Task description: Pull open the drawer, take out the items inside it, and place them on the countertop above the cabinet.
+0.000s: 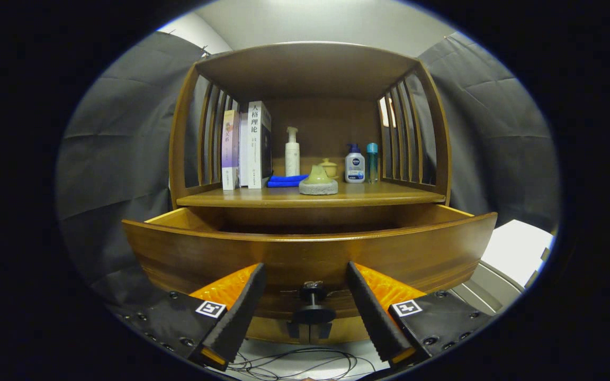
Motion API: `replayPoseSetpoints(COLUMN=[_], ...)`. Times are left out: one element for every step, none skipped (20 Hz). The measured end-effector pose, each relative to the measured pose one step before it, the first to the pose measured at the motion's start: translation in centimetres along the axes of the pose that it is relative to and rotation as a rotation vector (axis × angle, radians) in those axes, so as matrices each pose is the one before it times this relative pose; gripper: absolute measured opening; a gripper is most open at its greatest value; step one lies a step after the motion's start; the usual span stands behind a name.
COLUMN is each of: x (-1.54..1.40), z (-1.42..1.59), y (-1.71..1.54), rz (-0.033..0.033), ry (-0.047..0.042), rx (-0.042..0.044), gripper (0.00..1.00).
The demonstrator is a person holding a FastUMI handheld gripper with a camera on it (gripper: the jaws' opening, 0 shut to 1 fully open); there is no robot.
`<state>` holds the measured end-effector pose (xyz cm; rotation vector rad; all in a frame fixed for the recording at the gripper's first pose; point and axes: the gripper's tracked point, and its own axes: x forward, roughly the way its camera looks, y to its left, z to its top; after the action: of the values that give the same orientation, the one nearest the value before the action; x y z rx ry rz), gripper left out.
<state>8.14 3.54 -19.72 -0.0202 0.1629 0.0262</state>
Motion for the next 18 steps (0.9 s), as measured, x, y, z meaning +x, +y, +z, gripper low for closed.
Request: replayPoseSetpoints(x=[0.55, 0.425, 0.622, 0.56, 0.56, 0.653, 0.645, 0.634, 0.642, 0.634, 0.497, 0.567, 0.544, 0.54, 0.583, 0.488, 0.437, 0.377], z=[-0.098, 0.14, 0.05, 0.088, 0.078, 0.145, 0.139, 0.131, 0.108, 0.059, 0.141, 0.051, 0.059, 0.069, 0.083, 0.061, -0.088, 0.147], y=[0.048, -0.004, 0.041, 0.069, 0.062, 0.043, 0.011, 0.068, -0.009, 0.014, 0.071, 0.007, -0.015, 0.039, 0.019, 0.043, 0.092, -0.026], rz=[-0.0013, -0.00287, -0.00177, -0.0018, -0.00248, -0.00272, -0.00258, -0.0018, -0.00045, 0.00108, 0.00129, 0.00147, 0.00088, -0.00019, -0.00037, -0.00118, -0.00106, -0.00208], ry=[0.00498, -0.00579, 0.00583, 0.00042, 0.00391, 0.00077, 0.00036, -0.00369, -0.00091, -0.00078, 0.00435, 0.00329, 0.00397, 0.00229, 0.00335, -0.00029, 0.00178, 0.00077], rx=[-0.00021, -0.00126, -0.00061, 0.00153, 0.00131, 0.0003, -0.00236, -0.00231, 0.00006, 0.00054, 0.00282, 0.00464, 0.0043, 0.00517, 0.00452, 0.00098, -0.00423, -0.00541], gripper=[0.98, 0.98, 0.98, 0.98, 0.98, 0.98, 0.98, 0.98, 0.98, 0.98, 0.98, 0.98, 0.98, 0.98, 0.98, 0.98, 0.98, 0.98])
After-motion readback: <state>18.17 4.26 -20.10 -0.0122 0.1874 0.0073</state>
